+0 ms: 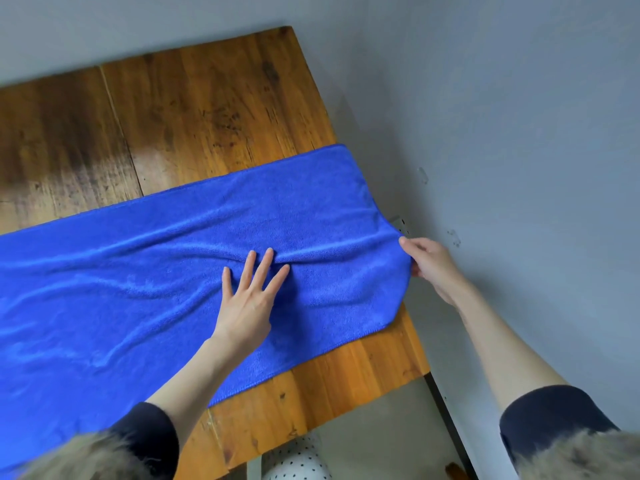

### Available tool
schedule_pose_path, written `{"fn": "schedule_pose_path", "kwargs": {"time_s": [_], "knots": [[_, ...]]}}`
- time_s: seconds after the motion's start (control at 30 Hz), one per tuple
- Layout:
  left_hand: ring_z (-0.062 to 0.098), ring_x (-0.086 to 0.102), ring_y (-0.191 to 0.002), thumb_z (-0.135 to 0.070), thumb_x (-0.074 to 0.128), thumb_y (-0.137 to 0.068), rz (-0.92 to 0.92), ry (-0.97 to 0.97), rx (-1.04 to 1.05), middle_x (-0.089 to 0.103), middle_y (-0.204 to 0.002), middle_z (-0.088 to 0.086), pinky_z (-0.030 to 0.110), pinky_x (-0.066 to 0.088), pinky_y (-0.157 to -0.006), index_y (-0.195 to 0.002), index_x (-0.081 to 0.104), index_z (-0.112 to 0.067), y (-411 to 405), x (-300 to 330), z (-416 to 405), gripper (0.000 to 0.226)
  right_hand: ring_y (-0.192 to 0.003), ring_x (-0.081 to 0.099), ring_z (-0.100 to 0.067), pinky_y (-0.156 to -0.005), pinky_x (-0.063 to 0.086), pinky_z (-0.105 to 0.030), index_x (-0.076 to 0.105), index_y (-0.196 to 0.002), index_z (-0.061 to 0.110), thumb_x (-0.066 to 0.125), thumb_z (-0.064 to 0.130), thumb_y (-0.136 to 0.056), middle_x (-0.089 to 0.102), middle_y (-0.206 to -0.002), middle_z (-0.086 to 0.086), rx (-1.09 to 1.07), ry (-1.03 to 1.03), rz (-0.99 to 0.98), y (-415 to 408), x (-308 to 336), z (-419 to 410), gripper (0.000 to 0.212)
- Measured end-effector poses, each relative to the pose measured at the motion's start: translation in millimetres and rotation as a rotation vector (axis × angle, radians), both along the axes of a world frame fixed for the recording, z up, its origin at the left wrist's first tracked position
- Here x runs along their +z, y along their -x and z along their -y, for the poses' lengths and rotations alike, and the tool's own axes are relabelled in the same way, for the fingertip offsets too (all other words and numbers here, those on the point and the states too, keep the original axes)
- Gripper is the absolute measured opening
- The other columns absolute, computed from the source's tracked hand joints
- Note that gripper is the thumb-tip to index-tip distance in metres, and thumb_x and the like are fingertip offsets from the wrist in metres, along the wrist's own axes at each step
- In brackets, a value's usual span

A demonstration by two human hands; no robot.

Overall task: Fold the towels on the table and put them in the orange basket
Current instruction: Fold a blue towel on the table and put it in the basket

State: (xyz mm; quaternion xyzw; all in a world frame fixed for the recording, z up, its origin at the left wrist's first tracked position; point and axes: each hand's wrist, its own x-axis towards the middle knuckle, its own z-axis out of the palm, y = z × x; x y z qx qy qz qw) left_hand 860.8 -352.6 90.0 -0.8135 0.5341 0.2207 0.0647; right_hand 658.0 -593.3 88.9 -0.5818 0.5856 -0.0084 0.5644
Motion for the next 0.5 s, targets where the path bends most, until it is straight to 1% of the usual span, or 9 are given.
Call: {"fn": "schedule_pose_path", "kwargs": {"time_s": [0.07, 0.17, 0.23, 0.27, 0.3, 0.33, 0.43, 0.47, 0.5], "knots": [[0.029, -0.019, -0.143, 0.001, 0.042, -0.09, 0.009, -0.004, -0.003, -0.021, -0.156, 0.0, 0.057, 0.002, -0.113, -0.15, 0.001, -0.03, -1, 0, 0, 0.079, -0.081, 0.064, -0.018, -0.076, 0.053, -0.035, 0.067, -0.088, 0.016, 0.056, 0.04, -0.091, 0.07, -0.094, -0.002, 0.021, -0.081, -0.01, 9, 5, -7, 0.027], [0.035, -0.016, -0.142, -0.002, 0.046, -0.09, 0.02, 0.025, 0.018, -0.016, -0.157, 0.008, 0.062, 0.002, -0.11, -0.149, 0.011, -0.028, -1, 3, -1, 0.074, -0.073, 0.06, -0.014, -0.07, 0.048, -0.03, 0.067, -0.084, 0.017, 0.057, 0.04, -0.09, 0.068, -0.086, 0.002, 0.058, -0.073, -0.07, 22, 12, -17, 0.026], [0.044, 0.004, -0.142, 0.003, 0.061, -0.08, 0.077, 0.102, -0.022, 0.005, -0.157, 0.017, 0.068, 0.013, -0.105, -0.145, 0.032, -0.02, 1, 7, -2, 0.076, -0.071, 0.058, -0.011, -0.064, 0.044, -0.024, 0.066, -0.08, 0.02, 0.059, 0.034, -0.089, 0.065, -0.08, 0.006, 0.113, -0.048, -0.139, 30, 15, -22, 0.018], [0.046, 0.016, -0.139, 0.006, 0.068, -0.072, 0.113, 0.137, -0.04, 0.018, -0.154, 0.02, 0.07, 0.019, -0.102, -0.141, 0.041, -0.017, 1, 8, -4, 0.078, -0.072, 0.058, -0.012, -0.063, 0.043, -0.023, 0.064, -0.077, 0.021, 0.061, 0.029, -0.088, 0.065, -0.078, 0.006, 0.139, -0.025, -0.172, 33, 17, -23, 0.014], [0.047, 0.023, -0.137, 0.01, 0.071, -0.066, 0.139, 0.163, -0.047, 0.024, -0.152, 0.021, 0.07, 0.024, -0.099, -0.138, 0.046, -0.015, 2, 9, -5, 0.081, -0.074, 0.059, -0.013, -0.063, 0.043, -0.024, 0.062, -0.075, 0.021, 0.062, 0.025, -0.088, 0.065, -0.077, 0.004, 0.163, 0.007, -0.209, 35, 18, -24, 0.013], [0.046, 0.023, -0.137, 0.011, 0.07, -0.065, 0.14, 0.154, -0.054, 0.024, -0.152, 0.02, 0.069, 0.026, -0.099, -0.138, 0.046, -0.016, 3, 9, -5, 0.081, -0.076, 0.06, -0.015, -0.064, 0.043, -0.025, 0.061, -0.074, 0.022, 0.062, 0.023, -0.087, 0.066, -0.078, 0.003, 0.184, 0.048, -0.251, 35, 20, -25, 0.014], [0.041, 0.003, -0.143, 0.0, 0.056, -0.085, 0.043, 0.057, -0.041, 0.001, -0.157, 0.015, 0.066, 0.018, -0.106, -0.147, 0.029, -0.022, 10, 8, -12, 0.071, -0.077, 0.061, -0.02, -0.067, 0.045, -0.028, 0.056, -0.071, 0.023, 0.06, 0.024, -0.087, 0.068, -0.079, -0.003, 0.204, 0.175, -0.331, 31, 29, -30, 0.018], [0.041, 0.002, -0.143, -0.007, 0.054, -0.089, 0.009, 0.048, -0.027, 0.002, -0.157, 0.015, 0.067, 0.017, -0.106, -0.147, 0.029, -0.023, 12, 8, -14, 0.065, -0.075, 0.061, -0.02, -0.067, 0.046, -0.03, 0.055, -0.07, 0.023, 0.06, 0.024, -0.088, 0.069, -0.079, -0.005, 0.192, 0.189, -0.317, 28, 32, -34, 0.018], [0.043, 0.007, -0.142, -0.013, 0.057, -0.089, -0.017, 0.054, -0.014, 0.008, -0.156, 0.017, 0.068, 0.018, -0.104, -0.144, 0.034, -0.021, 14, 10, -16, 0.06, -0.073, 0.061, -0.021, -0.069, 0.049, -0.032, 0.055, -0.069, 0.022, 0.06, 0.023, -0.088, 0.068, -0.077, -0.006, 0.171, 0.183, -0.288, 24, 36, -39, 0.019]]}}
